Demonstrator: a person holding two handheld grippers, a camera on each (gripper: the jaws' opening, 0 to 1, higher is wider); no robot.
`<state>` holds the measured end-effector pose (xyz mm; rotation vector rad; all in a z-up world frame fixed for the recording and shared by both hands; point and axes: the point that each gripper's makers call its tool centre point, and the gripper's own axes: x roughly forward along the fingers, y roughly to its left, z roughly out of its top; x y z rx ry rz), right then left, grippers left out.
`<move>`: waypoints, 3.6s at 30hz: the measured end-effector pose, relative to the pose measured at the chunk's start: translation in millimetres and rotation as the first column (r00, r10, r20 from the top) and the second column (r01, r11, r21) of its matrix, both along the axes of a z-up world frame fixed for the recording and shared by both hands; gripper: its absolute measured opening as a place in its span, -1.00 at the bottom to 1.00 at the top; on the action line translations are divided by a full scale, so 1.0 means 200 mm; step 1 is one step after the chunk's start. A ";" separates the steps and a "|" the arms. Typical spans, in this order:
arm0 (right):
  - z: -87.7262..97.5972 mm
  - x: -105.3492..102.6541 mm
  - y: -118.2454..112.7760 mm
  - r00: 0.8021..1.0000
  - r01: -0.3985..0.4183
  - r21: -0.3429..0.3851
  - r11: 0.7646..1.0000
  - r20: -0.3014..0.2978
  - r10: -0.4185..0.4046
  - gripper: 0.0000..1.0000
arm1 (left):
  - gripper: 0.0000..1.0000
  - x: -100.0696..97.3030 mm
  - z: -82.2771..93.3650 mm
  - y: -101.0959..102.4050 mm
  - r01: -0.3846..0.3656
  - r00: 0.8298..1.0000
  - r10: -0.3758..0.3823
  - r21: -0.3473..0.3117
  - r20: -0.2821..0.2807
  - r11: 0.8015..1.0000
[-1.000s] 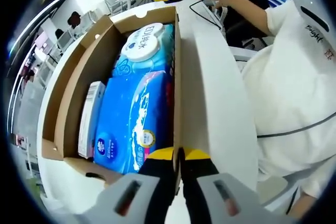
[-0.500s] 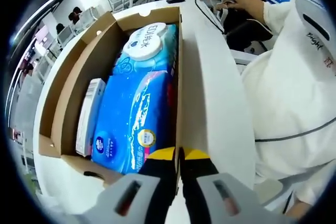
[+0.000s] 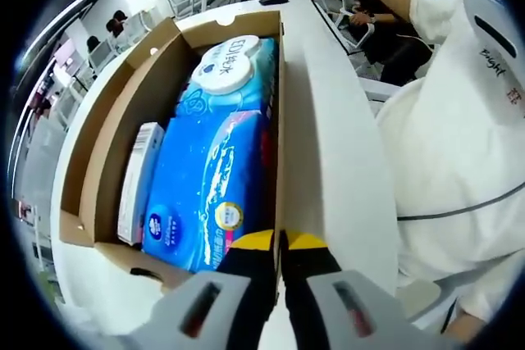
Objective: Operate the shoe box by opening the lid, removing the specified soft item, and placing it in the target area until the item is outside and the box remains undamaged.
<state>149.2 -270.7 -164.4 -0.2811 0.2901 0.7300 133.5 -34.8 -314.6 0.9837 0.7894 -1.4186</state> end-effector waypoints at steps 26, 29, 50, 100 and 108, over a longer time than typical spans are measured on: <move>0.00 0.07 0.28 0.976 -0.211 -0.173 0.962 -0.091 0.197 -0.01 | -0.95 0.00 0.00 0.00 0.005 1.000 -0.005 -0.004 0.027 1.000; -0.02 0.06 0.30 0.972 -0.231 -0.218 0.948 -0.098 0.214 0.03 | -0.95 0.01 0.00 0.00 0.004 1.000 -0.004 0.004 0.016 1.000; -0.25 0.15 0.27 0.939 -0.321 -0.375 0.870 -0.244 0.241 0.15 | -0.95 0.00 0.00 0.00 -0.006 1.000 0.006 0.007 0.002 1.000; -0.71 0.09 0.36 0.778 -0.579 -0.472 0.665 -0.564 0.278 0.26 | -0.96 0.00 0.00 0.00 -0.006 1.000 0.006 -0.001 -0.012 1.000; -0.77 0.11 0.36 0.762 -0.578 -0.435 0.690 -0.591 0.265 0.28 | -0.96 0.00 0.00 0.00 -0.009 1.000 0.009 0.001 -0.015 1.000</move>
